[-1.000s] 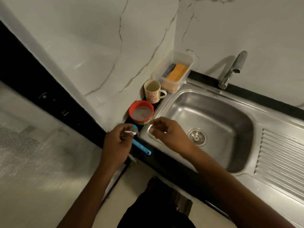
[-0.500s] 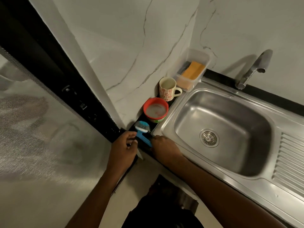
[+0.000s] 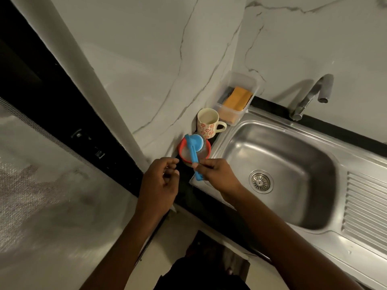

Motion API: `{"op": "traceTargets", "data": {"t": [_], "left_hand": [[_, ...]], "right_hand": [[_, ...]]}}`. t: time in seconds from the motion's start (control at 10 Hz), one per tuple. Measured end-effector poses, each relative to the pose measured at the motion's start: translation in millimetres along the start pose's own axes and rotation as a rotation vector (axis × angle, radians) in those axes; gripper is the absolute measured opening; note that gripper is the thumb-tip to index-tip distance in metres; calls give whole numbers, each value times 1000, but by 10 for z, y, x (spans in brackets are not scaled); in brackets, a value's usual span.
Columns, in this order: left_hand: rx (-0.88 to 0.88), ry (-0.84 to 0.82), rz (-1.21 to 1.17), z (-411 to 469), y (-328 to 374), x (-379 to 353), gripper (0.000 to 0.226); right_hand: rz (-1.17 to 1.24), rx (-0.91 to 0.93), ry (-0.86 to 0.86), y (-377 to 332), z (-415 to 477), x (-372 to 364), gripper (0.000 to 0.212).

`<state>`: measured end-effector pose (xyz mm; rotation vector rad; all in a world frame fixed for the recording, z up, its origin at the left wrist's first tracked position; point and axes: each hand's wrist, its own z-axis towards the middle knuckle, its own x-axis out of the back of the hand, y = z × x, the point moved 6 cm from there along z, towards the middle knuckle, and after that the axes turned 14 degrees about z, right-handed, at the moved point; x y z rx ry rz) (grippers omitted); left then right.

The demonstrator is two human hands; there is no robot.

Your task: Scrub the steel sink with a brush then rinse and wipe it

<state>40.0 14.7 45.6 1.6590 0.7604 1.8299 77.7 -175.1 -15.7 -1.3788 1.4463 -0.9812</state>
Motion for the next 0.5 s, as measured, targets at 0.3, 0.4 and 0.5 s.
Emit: {"op": "traceTargets", "data": {"t": [0.3,0.4,0.5], "left_hand": [[-94,-64,28,273,49,-177,25],[-157,-87,58,355,118,-241,27],[-238,-74,75,409,351,-254,35]], "right_hand": [[332,-273,84,495,92,-15,28],[239,-247,85,491,28,52,30],[78,-203,96,344,-70,200,29]]}}
